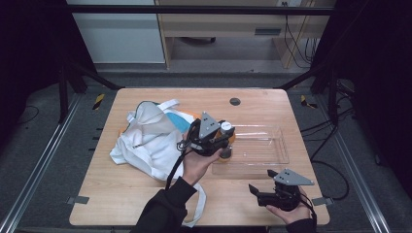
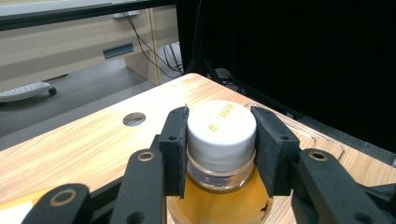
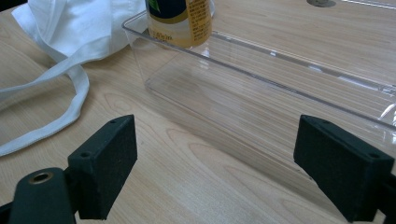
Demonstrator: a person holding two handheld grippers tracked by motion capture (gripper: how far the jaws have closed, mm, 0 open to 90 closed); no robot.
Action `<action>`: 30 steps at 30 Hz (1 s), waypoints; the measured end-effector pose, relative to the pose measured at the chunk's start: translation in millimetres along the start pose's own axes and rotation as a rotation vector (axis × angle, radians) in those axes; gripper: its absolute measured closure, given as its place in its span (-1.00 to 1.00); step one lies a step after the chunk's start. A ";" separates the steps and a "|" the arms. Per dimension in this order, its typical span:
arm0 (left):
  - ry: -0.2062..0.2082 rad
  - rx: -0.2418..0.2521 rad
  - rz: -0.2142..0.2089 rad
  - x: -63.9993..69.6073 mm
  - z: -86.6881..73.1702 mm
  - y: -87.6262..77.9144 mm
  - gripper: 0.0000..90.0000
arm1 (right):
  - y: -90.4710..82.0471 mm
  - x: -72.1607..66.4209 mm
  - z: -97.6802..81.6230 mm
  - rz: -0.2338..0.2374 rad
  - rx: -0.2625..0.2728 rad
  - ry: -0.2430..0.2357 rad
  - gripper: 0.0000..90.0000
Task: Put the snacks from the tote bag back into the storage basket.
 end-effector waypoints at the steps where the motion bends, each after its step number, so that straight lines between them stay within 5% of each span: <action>1: 0.000 -0.003 0.000 -0.3 -1.4 -0.1 0.31 | 0.0 0.1 0.0 0.000 0.000 0.000 -0.69; 30: -0.036 -0.047 -0.004 -2.8 -41.4 1.1 0.31 | 0.5 0.0 -0.7 -0.002 -0.004 0.000 -0.69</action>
Point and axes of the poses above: each handheld gripper's, and its own axes: y roughly forward along the jaws, z roughly out of its top, x roughly to its right, the point moved 10 cm from there along y, roughly forward along the jaws, and after that the axes turned 14 degrees about -z, right-handed, at the moved point
